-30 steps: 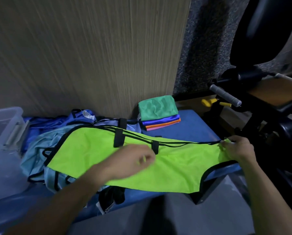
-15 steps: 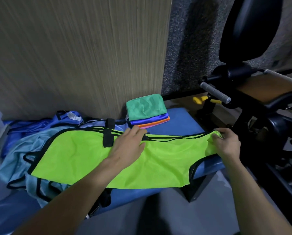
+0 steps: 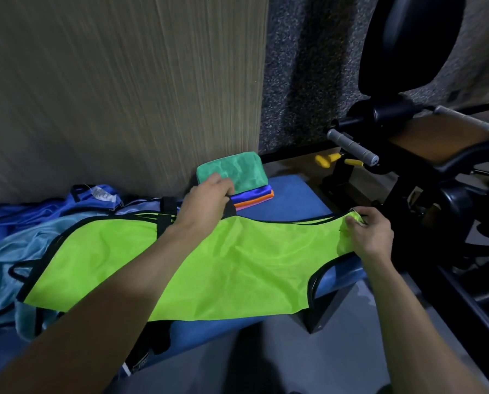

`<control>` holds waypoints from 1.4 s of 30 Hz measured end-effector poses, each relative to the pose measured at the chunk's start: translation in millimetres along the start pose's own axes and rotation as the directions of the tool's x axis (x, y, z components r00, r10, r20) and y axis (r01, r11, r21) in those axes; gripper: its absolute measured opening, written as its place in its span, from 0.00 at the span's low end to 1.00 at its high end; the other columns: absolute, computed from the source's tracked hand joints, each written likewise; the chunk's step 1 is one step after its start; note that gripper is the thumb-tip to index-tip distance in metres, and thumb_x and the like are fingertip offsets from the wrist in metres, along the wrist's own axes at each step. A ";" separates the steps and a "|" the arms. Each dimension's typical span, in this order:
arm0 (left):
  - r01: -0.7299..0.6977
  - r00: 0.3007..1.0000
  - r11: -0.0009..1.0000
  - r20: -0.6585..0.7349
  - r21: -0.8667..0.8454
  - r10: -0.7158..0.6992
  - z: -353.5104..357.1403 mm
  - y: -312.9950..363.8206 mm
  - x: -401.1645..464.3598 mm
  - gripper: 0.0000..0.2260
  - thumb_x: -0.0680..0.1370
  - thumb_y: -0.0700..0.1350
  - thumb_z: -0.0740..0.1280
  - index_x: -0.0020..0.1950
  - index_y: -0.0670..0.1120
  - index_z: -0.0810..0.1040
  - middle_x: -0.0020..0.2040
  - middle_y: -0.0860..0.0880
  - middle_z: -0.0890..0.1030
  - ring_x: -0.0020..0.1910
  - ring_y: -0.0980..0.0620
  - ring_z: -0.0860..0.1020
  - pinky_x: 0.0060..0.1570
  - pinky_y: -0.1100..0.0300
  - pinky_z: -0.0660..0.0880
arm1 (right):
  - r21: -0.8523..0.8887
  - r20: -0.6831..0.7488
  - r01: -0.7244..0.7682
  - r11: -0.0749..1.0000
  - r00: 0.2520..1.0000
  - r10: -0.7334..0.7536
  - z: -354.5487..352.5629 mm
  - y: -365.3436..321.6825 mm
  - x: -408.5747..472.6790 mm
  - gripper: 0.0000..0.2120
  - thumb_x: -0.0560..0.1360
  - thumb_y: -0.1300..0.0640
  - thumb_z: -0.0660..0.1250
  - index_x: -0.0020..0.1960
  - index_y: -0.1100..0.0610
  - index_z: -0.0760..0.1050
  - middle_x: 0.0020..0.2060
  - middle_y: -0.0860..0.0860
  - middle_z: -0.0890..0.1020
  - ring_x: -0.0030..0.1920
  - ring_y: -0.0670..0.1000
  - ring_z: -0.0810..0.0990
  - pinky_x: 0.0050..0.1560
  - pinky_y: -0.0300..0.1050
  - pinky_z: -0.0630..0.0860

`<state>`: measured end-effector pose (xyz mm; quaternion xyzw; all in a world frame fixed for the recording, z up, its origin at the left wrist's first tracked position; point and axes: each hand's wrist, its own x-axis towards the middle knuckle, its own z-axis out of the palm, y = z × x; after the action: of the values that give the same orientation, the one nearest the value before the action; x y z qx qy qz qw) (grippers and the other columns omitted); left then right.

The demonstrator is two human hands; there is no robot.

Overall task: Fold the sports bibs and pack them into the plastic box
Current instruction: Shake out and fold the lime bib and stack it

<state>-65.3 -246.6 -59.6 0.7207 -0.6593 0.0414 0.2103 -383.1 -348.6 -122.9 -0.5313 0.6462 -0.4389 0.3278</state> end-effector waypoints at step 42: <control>-0.077 0.984 0.861 0.176 0.502 -0.015 -23.3 11.6 -120.4 0.15 0.66 0.43 0.76 0.51 0.46 0.81 0.48 0.48 0.79 0.45 0.44 0.78 0.42 0.50 0.74 | -0.231 0.064 0.004 0.973 0.998 0.011 -38.6 -23.9 20.0 0.17 0.80 0.52 0.69 0.35 0.56 0.71 0.35 0.55 0.77 0.43 0.59 0.77 0.42 0.49 0.69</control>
<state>-86.8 -126.5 -76.1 0.7406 -0.6526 0.1536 -0.0454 -412.4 -360.8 -84.7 -0.5786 0.6829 -0.3425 0.2855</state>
